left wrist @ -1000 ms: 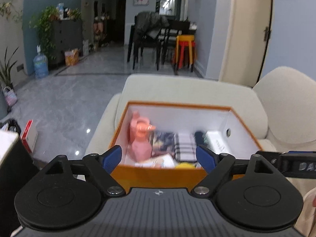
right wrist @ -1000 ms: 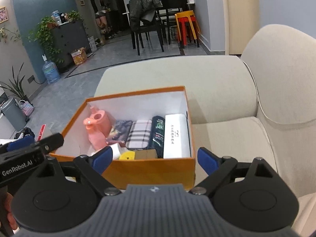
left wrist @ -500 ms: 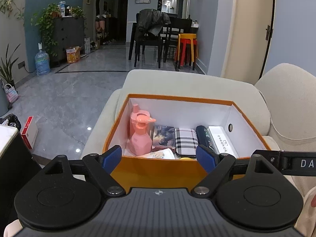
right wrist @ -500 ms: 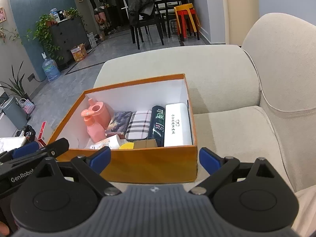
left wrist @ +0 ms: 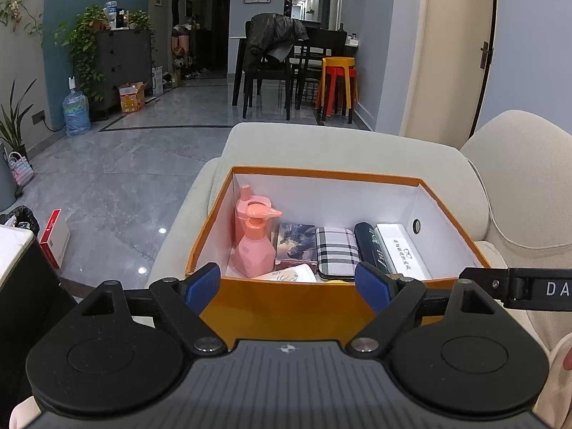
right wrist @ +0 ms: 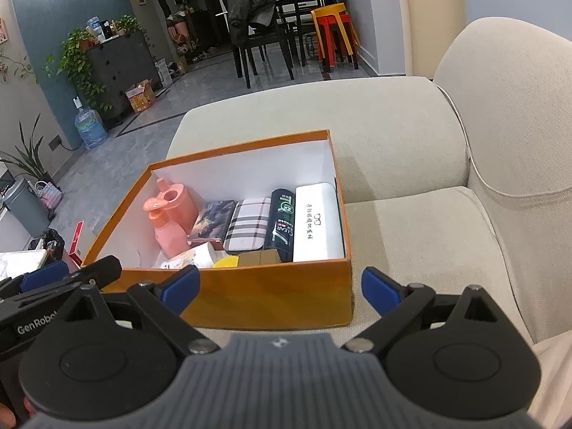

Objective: Organize rigid objects

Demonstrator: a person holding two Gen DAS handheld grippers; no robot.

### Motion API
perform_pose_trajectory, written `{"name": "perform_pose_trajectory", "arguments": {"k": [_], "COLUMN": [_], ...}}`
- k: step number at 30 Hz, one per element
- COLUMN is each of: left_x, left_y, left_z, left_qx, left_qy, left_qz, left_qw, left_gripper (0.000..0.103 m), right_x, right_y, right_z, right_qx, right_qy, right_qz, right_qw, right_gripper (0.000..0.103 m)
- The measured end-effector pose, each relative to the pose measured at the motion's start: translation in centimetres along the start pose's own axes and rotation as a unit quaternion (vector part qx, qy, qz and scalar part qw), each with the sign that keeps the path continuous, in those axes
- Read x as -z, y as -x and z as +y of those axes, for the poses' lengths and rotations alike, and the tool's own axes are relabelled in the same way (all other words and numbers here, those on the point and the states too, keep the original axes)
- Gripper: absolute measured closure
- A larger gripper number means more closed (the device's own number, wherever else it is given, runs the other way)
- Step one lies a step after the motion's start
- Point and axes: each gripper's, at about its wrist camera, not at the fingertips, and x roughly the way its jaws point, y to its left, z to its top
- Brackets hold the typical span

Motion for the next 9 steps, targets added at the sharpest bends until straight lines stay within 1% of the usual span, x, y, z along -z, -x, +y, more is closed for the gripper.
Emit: {"name": "perform_pose_trajectory", "arguments": {"k": [9], "left_x": [0.19], "left_y": [0.13], "left_z": [-0.03], "left_qx": [0.002], "left_qy": [-0.003], "left_qz": [0.001], "left_qw": [1.0000], "left_gripper": [0.003], "right_x": [0.12], "right_y": [0.18], "right_z": [-0.08], "right_qx": [-0.002], "right_qy": [0.001], "right_qz": [0.002], "right_qw": [1.000], "right_gripper": [0.007]}}
